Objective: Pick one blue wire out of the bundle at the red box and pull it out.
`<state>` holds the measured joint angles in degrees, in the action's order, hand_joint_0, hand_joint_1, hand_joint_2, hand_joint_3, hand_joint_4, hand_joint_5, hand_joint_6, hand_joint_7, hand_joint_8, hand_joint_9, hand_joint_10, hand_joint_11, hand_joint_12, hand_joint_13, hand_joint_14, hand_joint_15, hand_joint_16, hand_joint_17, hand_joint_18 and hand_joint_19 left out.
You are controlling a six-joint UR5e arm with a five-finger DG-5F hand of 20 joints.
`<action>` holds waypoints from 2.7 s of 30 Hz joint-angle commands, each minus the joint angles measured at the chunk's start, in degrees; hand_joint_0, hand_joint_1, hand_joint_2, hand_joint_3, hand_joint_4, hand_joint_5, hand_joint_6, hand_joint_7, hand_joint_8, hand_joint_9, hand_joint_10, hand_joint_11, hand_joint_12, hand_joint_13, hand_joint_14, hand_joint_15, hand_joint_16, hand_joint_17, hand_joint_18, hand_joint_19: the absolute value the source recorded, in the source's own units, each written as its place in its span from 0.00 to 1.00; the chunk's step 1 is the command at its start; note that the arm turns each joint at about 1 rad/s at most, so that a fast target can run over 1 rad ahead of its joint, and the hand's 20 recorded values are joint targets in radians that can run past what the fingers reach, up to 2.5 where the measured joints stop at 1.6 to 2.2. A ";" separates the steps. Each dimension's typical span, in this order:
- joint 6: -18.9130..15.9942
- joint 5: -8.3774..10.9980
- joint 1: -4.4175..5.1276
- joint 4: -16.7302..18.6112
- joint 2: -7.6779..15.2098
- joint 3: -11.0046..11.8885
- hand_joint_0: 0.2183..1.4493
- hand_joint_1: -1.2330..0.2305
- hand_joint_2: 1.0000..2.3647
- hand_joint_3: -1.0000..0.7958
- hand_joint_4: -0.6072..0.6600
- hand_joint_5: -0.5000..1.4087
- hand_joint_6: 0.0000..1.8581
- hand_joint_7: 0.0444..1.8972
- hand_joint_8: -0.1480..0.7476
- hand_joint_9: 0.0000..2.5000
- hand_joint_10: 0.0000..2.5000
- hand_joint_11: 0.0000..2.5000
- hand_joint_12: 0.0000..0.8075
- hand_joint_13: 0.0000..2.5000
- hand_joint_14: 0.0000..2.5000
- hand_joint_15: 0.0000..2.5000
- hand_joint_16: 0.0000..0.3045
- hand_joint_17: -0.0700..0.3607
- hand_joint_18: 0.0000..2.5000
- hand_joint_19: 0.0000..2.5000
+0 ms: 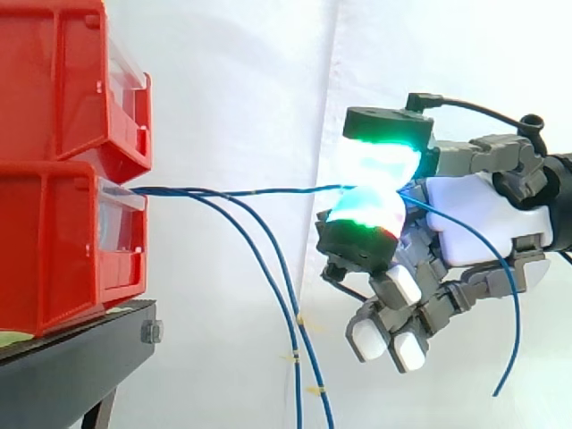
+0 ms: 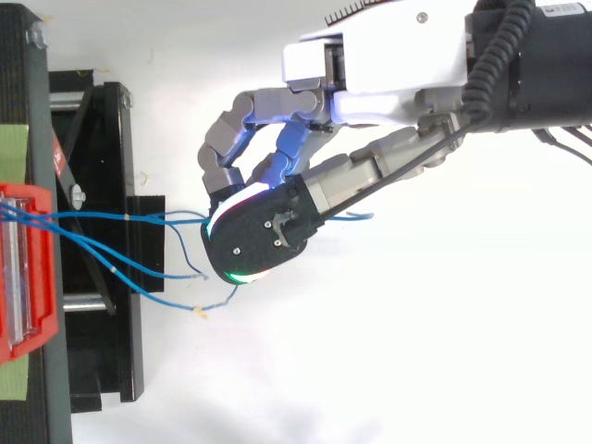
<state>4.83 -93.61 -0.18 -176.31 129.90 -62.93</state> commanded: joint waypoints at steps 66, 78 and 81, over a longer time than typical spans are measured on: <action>0.44 -0.25 -0.34 0.00 0.00 0.00 0.29 0.32 0.01 0.44 0.61 0.19 0.48 0.63 0.54 0.38 0.01 0.26 0.52 0.30 0.01 0.20 0.18 0.45 0.25 0.23; 0.88 -0.17 -0.43 0.00 0.00 0.00 0.34 0.26 0.00 0.28 0.58 0.19 0.49 0.60 0.52 0.37 0.01 0.25 0.51 0.29 0.01 0.20 0.18 0.44 0.26 0.22; 1.14 -0.17 -0.34 0.00 0.00 0.00 0.32 0.29 0.00 0.28 0.59 0.19 0.49 0.59 0.52 0.37 0.01 0.25 0.51 0.29 0.01 0.20 0.18 0.44 0.26 0.22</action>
<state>5.66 -93.81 -0.56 -176.31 129.91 -62.93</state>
